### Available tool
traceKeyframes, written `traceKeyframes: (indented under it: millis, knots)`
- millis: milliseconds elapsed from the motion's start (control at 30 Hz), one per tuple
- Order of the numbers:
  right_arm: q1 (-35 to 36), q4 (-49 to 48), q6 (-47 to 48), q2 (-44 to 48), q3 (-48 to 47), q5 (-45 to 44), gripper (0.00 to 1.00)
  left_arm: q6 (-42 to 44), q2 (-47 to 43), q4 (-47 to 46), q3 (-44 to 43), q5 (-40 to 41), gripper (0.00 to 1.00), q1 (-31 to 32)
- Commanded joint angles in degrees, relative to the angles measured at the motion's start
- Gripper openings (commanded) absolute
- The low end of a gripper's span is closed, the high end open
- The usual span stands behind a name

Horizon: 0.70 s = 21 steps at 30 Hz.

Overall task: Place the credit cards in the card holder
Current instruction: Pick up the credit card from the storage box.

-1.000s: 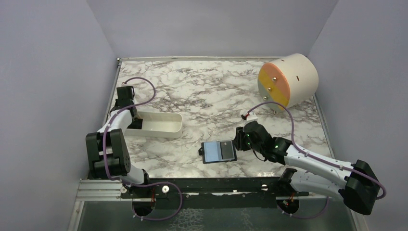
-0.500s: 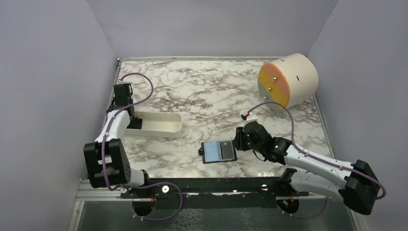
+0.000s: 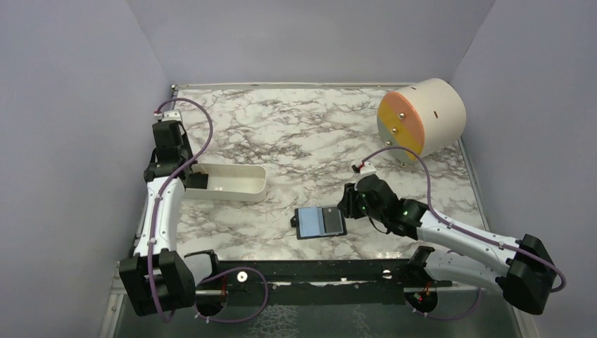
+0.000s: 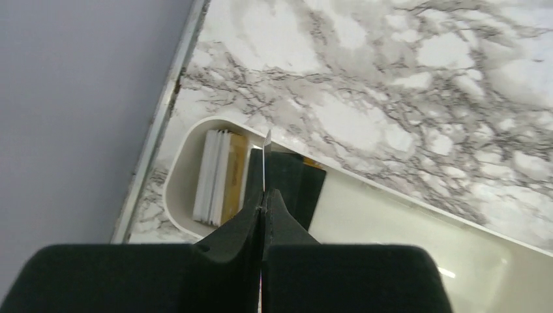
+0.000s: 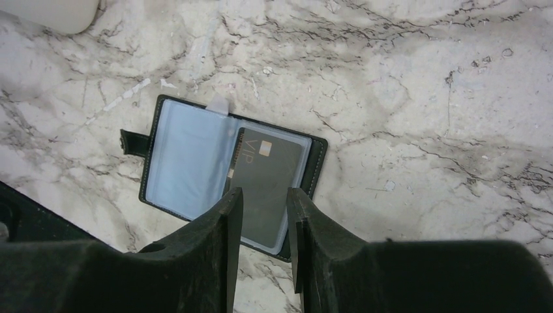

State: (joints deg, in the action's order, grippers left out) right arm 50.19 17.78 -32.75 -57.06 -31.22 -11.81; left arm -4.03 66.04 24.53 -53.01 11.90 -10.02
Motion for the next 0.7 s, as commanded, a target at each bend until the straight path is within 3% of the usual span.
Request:
traceKeyframes:
  millis: [0,400,667]
  knots:
    - [0.32,-0.84,-0.79,2.06,-3.11,2.09,0.32,-6.68,-4.28,1.73,-2.04,-11.34,0.0,-0.1]
    - [0.25,-5.61,-3.11,7.18,-6.71,8.55,0.31,-18.99,-7.69,-1.51,-0.42,-46.17,0.0,-0.14]
    - [0.24,-17.72,-10.89,6.96,-6.53,15.62,0.3,-36.43,-10.68,-15.49,10.8,-64.0,0.0,1.78]
